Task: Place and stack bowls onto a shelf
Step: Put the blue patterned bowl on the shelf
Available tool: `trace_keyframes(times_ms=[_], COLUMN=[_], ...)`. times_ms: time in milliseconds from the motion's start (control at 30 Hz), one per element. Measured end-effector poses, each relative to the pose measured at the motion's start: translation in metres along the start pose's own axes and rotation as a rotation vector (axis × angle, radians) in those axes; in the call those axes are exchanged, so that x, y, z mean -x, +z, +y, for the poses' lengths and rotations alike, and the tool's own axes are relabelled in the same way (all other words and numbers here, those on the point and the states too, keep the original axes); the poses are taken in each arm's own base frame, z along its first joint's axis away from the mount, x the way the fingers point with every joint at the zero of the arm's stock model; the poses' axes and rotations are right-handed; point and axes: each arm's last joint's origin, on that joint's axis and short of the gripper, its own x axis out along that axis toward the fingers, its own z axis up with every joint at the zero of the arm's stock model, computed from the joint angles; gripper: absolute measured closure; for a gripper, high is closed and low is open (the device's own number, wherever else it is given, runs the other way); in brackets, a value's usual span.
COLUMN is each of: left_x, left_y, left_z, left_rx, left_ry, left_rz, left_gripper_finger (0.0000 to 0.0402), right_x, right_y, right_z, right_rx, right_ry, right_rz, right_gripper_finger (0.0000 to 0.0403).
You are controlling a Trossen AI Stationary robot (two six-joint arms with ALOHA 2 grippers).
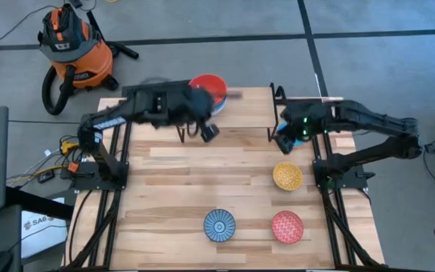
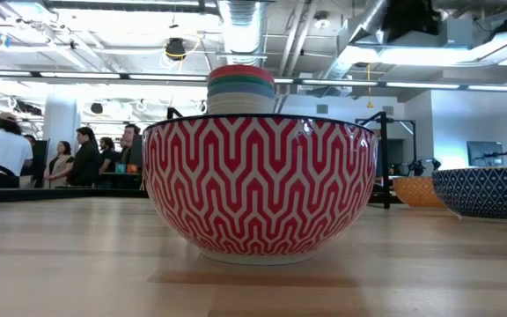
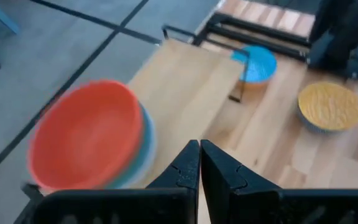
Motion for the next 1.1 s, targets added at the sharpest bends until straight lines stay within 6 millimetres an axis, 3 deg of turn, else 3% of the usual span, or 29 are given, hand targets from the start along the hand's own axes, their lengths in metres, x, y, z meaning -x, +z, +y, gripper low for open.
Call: trace_keyframes(times_ms=[333, 567, 867, 1100], left_x=[0.001, 0.001, 0.000, 0.007], left_y=[-0.054, -0.086, -0.125, -0.172], left_z=[-0.087, -0.117, -0.143, -0.173], left_rx=[0.071, 0.082, 0.078, 0.094], left_ry=[-0.095, -0.153, -0.193, -0.318], left_rz=[0.019, 0.077, 0.156, 0.268], left_gripper_finger=[0.0401, 0.0401, 0.0393, 0.0318], right_x=[-0.033, -0.041, -0.074, -0.096], right_y=[-0.080, -0.108, -0.127, -0.152], right_z=[0.000, 0.012, 0.064, 0.098], right_rx=[-0.121, -0.227, -0.291, -0.361], right_ry=[0.007, 0.049, 0.069, 0.098], right_rz=[0.198, 0.237, 0.245, 0.293], right_gripper_finger=[0.0237, 0.0237, 0.0237, 0.0237])
